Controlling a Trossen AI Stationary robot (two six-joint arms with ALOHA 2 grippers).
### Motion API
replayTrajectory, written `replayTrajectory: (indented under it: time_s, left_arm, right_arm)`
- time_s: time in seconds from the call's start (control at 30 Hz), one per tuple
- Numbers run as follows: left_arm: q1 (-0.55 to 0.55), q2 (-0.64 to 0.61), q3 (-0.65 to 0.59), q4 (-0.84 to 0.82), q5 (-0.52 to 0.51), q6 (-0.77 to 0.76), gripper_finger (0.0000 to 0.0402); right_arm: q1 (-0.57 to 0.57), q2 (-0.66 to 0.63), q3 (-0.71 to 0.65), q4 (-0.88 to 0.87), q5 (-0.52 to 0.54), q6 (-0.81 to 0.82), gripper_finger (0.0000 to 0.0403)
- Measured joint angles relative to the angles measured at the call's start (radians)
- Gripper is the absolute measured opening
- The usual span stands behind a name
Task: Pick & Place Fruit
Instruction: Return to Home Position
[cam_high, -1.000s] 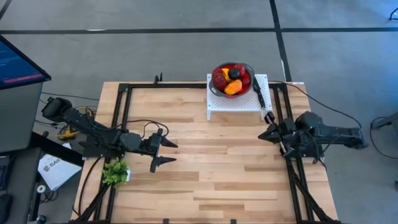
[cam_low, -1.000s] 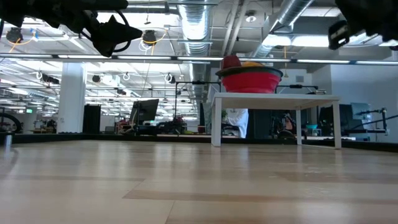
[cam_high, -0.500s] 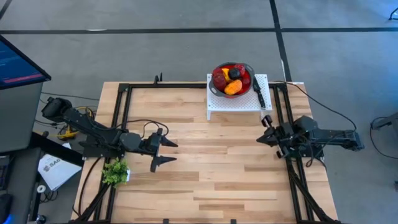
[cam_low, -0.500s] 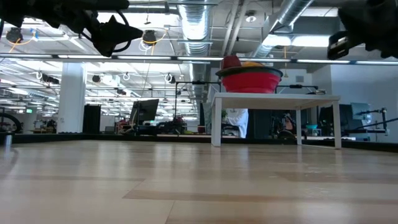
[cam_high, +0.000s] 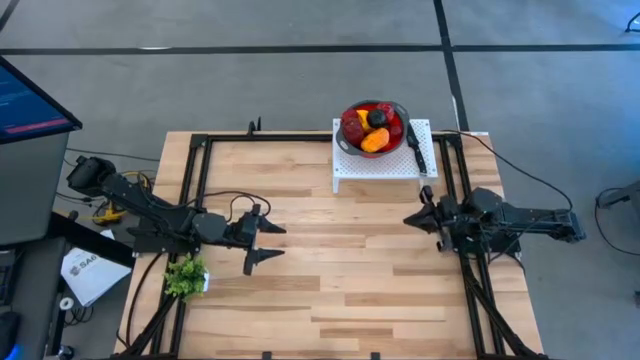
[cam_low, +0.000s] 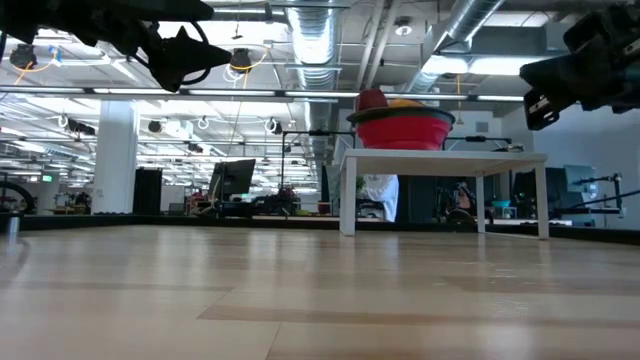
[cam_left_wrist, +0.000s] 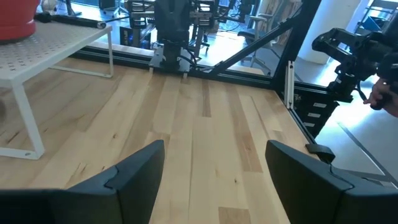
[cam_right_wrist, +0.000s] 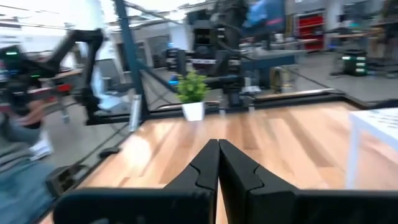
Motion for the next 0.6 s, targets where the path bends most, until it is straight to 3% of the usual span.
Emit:
replayTrajectory:
  time_s: [0.37, 0.47, 0.6]
  left_arm:
    - [0.000, 0.000, 0.000, 0.000, -0.002, 0.033, 0.0260]
    - [0.003, -0.036, 0.000, -0.004, -0.017, 0.098, 0.0205]
    - [0.052, -0.161, 0.000, -0.086, 0.010, 0.149, 0.0074]
  right_arm:
    - [0.000, 0.000, 0.000, -0.004, 0.029, 0.000, 0.0004]
    - [0.000, 0.000, -0.001, -0.004, 0.030, 0.000, 0.0004]
    - [0.000, 0.000, -0.001, -0.004, 0.029, 0.000, 0.0004]
